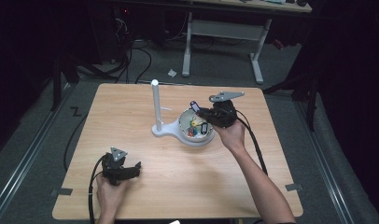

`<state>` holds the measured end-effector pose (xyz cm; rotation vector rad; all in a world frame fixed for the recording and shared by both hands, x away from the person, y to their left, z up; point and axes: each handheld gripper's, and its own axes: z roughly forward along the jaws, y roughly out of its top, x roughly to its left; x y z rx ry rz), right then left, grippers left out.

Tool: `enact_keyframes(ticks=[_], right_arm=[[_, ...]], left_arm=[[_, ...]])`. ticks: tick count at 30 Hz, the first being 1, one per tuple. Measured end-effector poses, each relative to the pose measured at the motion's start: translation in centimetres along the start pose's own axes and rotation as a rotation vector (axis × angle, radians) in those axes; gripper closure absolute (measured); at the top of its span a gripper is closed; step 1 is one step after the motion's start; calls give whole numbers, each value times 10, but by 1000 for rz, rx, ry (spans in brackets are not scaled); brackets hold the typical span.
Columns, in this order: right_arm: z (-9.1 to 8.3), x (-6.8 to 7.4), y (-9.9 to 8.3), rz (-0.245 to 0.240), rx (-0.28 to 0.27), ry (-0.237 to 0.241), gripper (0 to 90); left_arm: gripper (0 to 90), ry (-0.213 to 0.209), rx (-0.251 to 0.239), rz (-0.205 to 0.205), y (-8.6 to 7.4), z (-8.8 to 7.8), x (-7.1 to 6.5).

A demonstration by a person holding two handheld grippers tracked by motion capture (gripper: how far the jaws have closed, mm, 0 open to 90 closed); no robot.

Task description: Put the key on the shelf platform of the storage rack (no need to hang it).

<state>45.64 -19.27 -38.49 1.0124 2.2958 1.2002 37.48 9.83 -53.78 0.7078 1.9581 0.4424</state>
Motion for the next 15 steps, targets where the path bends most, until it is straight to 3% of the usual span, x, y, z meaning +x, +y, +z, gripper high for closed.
enact_keyframes(ticks=[15], right_arm=[[25,-4,-15,-2,44,-23,819]], left_arm=[[123,-1,2,-3,0,0,0]])
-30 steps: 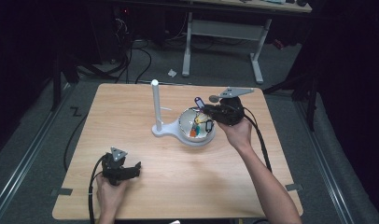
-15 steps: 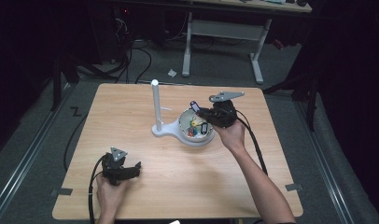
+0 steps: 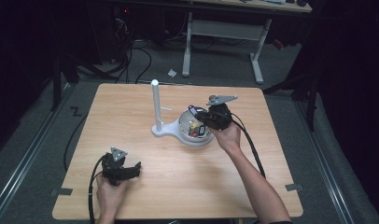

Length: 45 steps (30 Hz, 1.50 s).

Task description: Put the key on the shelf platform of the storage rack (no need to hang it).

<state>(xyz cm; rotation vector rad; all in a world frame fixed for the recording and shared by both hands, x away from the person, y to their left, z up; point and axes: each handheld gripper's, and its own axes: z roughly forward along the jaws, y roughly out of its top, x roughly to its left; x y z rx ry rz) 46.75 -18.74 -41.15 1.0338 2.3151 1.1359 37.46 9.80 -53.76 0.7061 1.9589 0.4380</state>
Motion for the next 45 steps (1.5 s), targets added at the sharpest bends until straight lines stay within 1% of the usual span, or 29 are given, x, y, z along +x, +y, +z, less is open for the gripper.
enact_keyframes(ticks=[8,12,17,19,24,27,32,35,38,40,41,45], right_arm=[[9,-5,-7,4,14,-14,815],[14,-5,-9,4,37,-20,813],[19,-6,-12,4,52,-20,809],[21,-6,-13,13,62,-21,807],[25,-9,-16,18,74,-16,807],[27,-10,-16,21,86,-21,808],[31,-13,-19,38,100,-21,806],[34,-14,-20,40,106,-19,800],[35,-14,-22,50,103,-18,776],[35,-14,-23,54,102,-16,744],[34,-14,-24,60,102,-18,713],[30,-16,-25,68,87,-15,661]], left_arm=[[123,0,0,0,0,0,0],[125,-1,0,2,0,0,0],[126,-1,-1,1,0,0,0],[127,1,-3,-2,0,0,0],[129,1,-4,0,0,0,0],[129,1,-4,-2,0,0,0],[131,1,-5,-1,0,0,0],[131,1,-5,-1,0,0,0],[132,1,-6,-1,1,0,0],[133,1,-6,0,1,0,0],[132,1,-6,-1,1,0,0],[133,3,-9,-1,1,0,0]])
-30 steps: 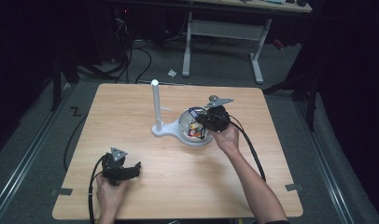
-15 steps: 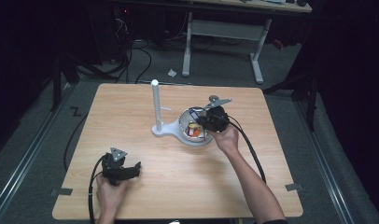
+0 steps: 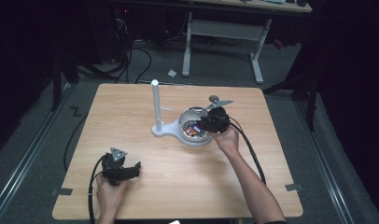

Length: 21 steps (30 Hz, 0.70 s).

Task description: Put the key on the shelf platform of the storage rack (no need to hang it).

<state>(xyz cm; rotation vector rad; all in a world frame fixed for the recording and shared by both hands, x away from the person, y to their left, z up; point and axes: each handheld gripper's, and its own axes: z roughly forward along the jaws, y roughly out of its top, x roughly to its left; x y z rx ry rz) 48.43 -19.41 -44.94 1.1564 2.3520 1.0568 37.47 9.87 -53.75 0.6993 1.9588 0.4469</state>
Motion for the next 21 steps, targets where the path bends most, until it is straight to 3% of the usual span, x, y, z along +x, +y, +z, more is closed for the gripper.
enact_keyframes(ticks=[8,21], right_arm=[[-14,-1,0,27,-36,2,564],[-43,-6,2,36,-91,-21,541]], left_arm=[[133,-2,2,1,0,0,0],[133,-2,3,0,0,0,0]])
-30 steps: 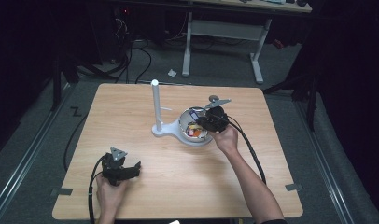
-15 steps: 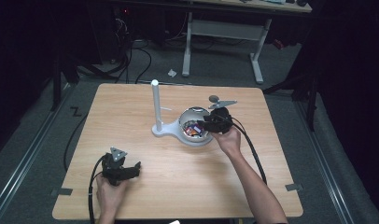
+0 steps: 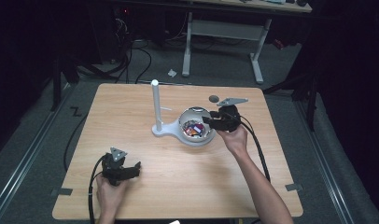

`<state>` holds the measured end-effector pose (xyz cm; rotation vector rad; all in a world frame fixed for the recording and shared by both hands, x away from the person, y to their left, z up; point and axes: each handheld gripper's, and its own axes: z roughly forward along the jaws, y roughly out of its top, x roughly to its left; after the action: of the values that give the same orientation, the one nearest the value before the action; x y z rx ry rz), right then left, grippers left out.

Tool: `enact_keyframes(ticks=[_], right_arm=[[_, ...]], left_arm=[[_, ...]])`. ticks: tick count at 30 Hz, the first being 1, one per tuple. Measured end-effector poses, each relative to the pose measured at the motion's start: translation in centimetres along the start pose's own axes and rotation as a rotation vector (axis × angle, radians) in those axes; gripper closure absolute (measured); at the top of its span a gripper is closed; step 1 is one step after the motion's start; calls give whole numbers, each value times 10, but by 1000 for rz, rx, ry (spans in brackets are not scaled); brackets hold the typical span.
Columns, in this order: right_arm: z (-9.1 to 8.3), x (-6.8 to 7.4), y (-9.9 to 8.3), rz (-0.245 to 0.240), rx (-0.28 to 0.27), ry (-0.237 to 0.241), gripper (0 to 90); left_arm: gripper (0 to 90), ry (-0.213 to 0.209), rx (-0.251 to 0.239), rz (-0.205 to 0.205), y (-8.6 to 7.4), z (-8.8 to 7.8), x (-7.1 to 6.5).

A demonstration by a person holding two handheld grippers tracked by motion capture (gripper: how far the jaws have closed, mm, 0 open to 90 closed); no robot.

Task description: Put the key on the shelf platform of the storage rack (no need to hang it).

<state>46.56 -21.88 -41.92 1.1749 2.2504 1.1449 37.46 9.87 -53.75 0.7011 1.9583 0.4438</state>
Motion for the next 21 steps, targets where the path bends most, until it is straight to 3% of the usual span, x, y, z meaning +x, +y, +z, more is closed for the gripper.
enact_keyframes(ticks=[12,21], right_arm=[[-37,-10,-2,24,-65,-11,527],[-65,-21,-14,61,-106,-29,522]], left_arm=[[133,0,0,0,0,0,0],[133,0,0,-1,0,0,0]])
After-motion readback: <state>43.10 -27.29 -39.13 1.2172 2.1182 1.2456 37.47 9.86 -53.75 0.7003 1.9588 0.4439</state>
